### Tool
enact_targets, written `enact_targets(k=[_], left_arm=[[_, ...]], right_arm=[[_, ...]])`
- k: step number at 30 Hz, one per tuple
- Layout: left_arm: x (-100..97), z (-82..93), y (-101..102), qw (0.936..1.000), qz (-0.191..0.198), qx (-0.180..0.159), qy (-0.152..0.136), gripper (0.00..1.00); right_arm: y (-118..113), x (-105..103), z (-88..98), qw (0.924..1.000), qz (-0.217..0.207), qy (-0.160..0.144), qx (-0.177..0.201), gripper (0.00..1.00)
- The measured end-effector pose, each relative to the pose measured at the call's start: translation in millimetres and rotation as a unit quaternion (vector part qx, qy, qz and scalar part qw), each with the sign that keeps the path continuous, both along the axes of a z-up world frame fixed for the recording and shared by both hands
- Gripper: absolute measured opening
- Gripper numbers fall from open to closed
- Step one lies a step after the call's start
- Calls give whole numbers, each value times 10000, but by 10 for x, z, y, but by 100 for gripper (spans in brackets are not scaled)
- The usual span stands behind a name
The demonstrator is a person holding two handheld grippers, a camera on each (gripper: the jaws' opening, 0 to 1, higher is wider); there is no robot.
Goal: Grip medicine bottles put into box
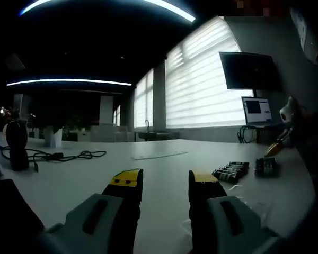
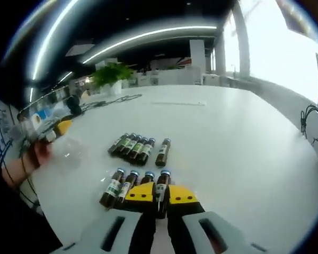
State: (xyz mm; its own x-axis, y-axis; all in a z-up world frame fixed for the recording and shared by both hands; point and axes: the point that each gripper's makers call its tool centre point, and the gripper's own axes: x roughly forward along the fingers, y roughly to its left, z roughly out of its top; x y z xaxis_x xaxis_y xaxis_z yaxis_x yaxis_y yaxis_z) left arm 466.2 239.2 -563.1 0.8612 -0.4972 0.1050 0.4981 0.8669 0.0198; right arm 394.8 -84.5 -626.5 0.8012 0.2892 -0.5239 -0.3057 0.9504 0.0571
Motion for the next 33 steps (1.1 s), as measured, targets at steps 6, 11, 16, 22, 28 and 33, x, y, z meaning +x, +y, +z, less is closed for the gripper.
enact_targets(k=[6, 11, 16, 22, 28, 33], left_arm=[[0, 0, -4, 10000, -2, 17, -3, 27], [-1, 5, -5, 10000, -9, 2, -7, 27], [-3, 11, -5, 10000, -22, -21, -14, 27], [-5, 15, -4, 10000, -31, -40, -20, 27], [-4, 10, -2, 10000, -31, -29, -18, 27], [-4, 18, 10, 10000, -13, -52, -34, 27]], right_arm=[[-19, -14, -20, 10000, -43, -32, -31, 4], [-12, -4, -22, 9998, 5, -100, -194, 4], [10, 46, -33, 9989, 34, -250, -399, 0], [-97, 32, -29, 9987, -133, -191, -444, 0], [-75, 98, 101, 9996, -259, -137, -58, 0], [1, 272, 257, 9996, -137, -237, -27, 5]])
